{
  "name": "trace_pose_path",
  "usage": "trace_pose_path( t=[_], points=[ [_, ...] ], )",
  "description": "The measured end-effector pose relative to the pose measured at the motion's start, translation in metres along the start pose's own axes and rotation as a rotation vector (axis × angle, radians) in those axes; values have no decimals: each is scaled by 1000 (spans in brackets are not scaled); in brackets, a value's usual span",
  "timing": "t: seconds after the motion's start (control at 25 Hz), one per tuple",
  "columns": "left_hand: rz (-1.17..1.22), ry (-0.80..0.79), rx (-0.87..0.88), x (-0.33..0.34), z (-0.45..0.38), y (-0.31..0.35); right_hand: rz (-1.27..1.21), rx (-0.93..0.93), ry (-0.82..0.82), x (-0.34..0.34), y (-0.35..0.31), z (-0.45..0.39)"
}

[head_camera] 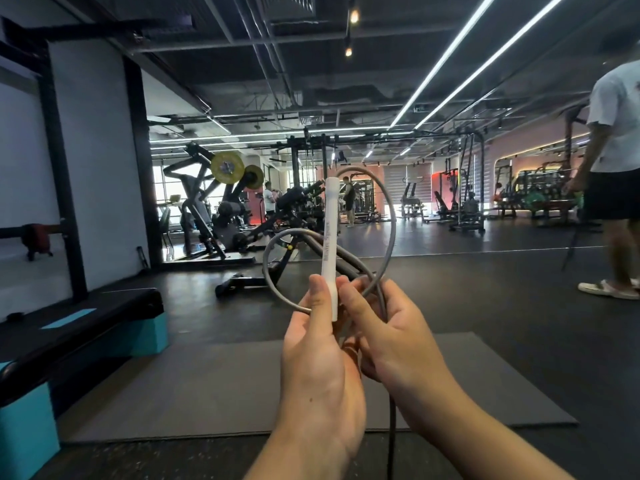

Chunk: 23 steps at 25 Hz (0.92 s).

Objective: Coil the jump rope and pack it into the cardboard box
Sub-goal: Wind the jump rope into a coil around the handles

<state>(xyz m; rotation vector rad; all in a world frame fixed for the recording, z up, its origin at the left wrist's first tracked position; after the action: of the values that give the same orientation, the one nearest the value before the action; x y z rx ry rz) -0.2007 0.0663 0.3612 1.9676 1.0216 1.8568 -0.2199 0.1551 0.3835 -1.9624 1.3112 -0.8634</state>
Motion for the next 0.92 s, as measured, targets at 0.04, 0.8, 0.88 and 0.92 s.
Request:
trace_pose_path(
  t=[0.04, 0.8, 0.88, 0.92],
  points=[
    [-16, 5, 32, -2, 1, 4, 1, 27, 8, -4, -1, 1],
    [-252, 281, -20, -34, -9, -14, 147, -23, -58, 15, 20, 10],
    [-331, 296, -46, -40, -10, -19, 184, -32, -93, 11, 21, 9],
    [-379, 313, -35, -44, -10, -18, 185, -23, -133, 11, 19, 8]
  ],
)
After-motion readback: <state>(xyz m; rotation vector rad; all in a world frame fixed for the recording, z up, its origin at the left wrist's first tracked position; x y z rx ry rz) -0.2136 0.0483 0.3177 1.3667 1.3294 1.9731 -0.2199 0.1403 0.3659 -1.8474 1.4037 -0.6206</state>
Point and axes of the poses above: each hand's wrist, its own z-axis away from the middle knuckle, its own x-axis out of the palm, y = z × x, the point moved 10 cm from there along -z, towards the middle knuckle, and after that the axes turned 5 degrees about -x, right-handed, at the moved point
